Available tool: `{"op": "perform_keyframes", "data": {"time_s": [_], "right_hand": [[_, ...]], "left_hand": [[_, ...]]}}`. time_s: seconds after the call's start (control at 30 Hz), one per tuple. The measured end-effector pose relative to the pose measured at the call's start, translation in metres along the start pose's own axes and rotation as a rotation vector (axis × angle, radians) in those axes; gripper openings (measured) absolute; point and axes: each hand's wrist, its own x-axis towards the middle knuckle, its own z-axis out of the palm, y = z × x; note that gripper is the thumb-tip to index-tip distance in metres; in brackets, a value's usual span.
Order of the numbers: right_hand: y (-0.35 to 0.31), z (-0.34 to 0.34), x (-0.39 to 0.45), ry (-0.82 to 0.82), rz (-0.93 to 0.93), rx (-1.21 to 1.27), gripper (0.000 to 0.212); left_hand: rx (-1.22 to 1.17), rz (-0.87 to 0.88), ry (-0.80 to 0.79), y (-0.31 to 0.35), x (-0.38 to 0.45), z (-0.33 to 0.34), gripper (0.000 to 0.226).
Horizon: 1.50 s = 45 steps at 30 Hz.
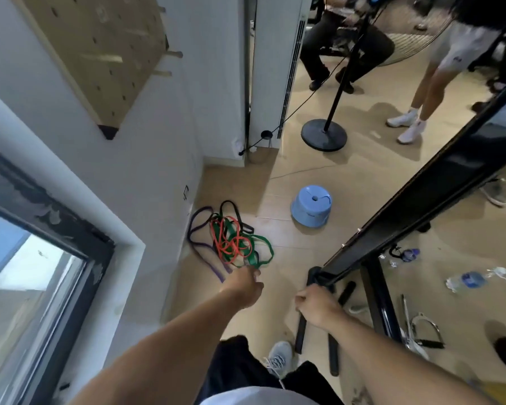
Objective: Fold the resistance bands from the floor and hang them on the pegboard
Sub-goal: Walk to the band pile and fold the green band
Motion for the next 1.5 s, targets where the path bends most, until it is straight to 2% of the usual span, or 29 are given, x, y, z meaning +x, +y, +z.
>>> {"op": "perform_keyframes", "data": {"time_s": [0.17,0.33,0.43,0.8,0.97,1.1,1.23,1.33,1.5], "right_hand": [[0.012,-0.055,0.038,-0.001,0.010,-0.006,0.037],[0.010,-0.089,0.086,-0.017,-0.008,-0.012,0.037],[0.001,-0.104,0.115,-0.042,-0.017,0.011,0.031],[-0.065,-0.166,0.233,-0.085,-0.082,-0.090,0.032],[-0.079,-0.169,0.277,-0.087,-0.118,-0.073,0.030],[-0.094,-0.176,0.283,-0.122,-0.073,-0.096,0.023],[-0.092,-0.188,0.310,-0.147,-0.066,-0.065,0.031],[-0.102,-0.208,0.325,-0.175,-0.084,-0.107,0.023],[-0.107,-0.239,0.363,-0.188,-0.092,-0.069,0.033]], "left_hand": [[0.024,0.032,-0.009,0.044,0.046,-0.012,0.041],[0.013,0.024,-0.018,0.066,0.088,-0.031,0.034],[-0.019,-0.005,-0.020,0.066,0.117,-0.044,0.037],[-0.096,-0.125,-0.045,0.043,0.232,-0.106,0.039],[-0.148,-0.153,-0.044,0.034,0.258,-0.120,0.037],[-0.172,-0.200,-0.052,0.026,0.266,-0.122,0.037],[-0.178,-0.240,-0.048,0.020,0.282,-0.126,0.036],[-0.199,-0.273,-0.028,0.021,0.301,-0.136,0.036],[-0.229,-0.306,-0.010,0.039,0.338,-0.157,0.032]]}}
